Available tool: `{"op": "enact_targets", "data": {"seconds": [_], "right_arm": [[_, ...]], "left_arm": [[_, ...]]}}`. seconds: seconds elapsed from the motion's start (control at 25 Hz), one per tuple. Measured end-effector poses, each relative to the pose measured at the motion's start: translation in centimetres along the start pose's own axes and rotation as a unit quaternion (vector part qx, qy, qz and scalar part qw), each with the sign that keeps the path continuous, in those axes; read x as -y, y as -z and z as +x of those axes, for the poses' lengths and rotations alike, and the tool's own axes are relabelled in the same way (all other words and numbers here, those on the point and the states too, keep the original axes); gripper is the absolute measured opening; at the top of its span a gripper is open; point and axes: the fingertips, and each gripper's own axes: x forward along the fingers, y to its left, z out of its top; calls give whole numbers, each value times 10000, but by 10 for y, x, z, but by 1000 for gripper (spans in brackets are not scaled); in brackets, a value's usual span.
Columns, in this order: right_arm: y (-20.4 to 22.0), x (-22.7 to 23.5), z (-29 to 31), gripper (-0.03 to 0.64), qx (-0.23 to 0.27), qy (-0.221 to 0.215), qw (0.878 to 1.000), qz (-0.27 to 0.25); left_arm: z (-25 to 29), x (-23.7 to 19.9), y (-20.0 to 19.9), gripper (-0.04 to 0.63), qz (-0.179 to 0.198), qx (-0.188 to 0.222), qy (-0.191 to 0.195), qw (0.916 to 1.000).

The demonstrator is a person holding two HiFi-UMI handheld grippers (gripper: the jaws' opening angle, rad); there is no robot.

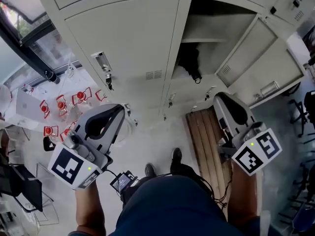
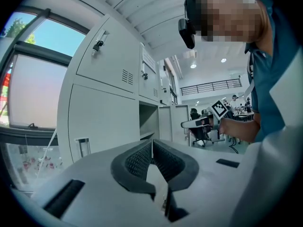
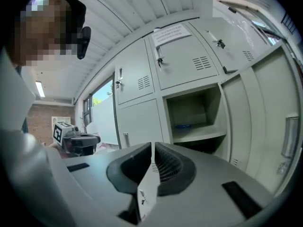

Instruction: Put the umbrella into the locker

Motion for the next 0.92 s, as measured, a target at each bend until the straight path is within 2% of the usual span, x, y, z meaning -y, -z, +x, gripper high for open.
{"op": "enact_targets", "data": {"seconds": [0.4, 0.92], "right_arm": [[-8, -44, -45, 40, 12, -41, 10000, -42], [-2, -66, -43, 40, 43, 62, 9999, -104]], "left_arm": [[-20, 5, -12, 25, 99, 84, 67, 9999], [-47, -4, 4, 25, 58, 90, 98, 9999]]}}
